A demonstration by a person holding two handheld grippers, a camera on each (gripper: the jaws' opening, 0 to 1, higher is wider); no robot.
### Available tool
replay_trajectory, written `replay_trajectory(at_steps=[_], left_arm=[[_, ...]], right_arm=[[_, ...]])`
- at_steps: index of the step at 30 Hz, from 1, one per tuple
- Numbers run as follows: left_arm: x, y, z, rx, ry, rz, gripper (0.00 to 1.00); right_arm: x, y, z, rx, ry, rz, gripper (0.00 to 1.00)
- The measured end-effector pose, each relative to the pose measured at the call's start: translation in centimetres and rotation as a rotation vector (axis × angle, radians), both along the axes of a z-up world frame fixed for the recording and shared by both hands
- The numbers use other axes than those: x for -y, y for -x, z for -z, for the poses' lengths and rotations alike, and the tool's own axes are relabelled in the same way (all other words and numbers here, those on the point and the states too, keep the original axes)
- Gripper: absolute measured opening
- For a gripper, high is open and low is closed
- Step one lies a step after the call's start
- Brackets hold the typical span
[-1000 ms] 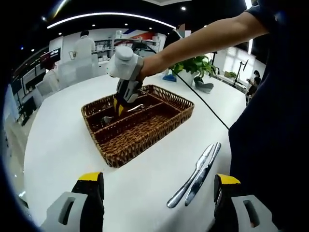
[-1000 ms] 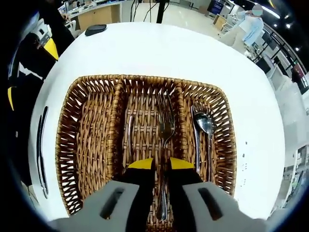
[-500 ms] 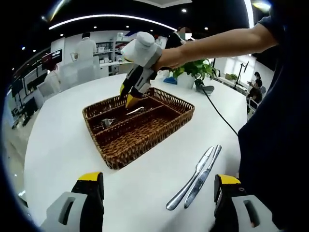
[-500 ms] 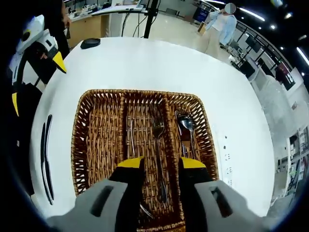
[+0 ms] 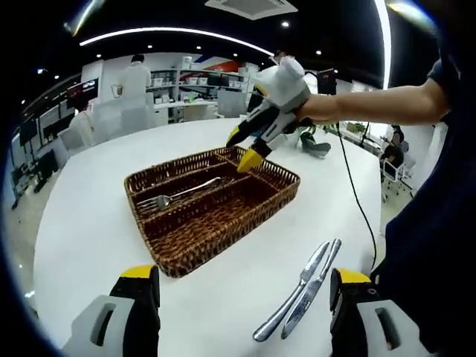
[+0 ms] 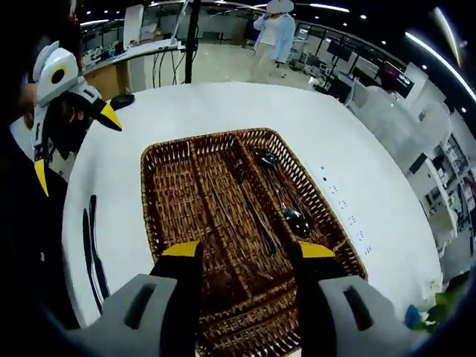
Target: Arrange the knives, forks, and spoons in their matching storage slots by inserting each utensil handle-first until every utensil is classified and aligned in the correct compartment
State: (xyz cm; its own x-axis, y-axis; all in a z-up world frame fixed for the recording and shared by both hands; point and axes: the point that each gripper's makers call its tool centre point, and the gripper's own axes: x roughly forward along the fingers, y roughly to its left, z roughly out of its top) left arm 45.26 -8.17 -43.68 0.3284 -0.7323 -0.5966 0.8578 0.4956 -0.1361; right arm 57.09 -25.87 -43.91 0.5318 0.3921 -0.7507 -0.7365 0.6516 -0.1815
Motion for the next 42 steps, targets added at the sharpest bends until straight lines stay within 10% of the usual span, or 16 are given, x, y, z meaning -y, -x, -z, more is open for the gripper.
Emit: replay_trajectory(at_steps=[21,35,42], left_arm=[[1.6,-0.2,-1.6,-0.063,0.066,-0.014,1.0],[0.9,-0.4,-2.7,-0.098,0.106,-0.061,1.0],[0.8,0.1,-1.9,-0.107,-0.009,-0.009,1.0]], right_arm=[[5.0,9.7,-3.7,0.076,-0.219,0.32,0.87],[5.2,15.4,-3.0,0.02,-0.25,0.365,0.99],[5.8,16.5,-3.2,-0.005,-0.246,0.398,0.99]])
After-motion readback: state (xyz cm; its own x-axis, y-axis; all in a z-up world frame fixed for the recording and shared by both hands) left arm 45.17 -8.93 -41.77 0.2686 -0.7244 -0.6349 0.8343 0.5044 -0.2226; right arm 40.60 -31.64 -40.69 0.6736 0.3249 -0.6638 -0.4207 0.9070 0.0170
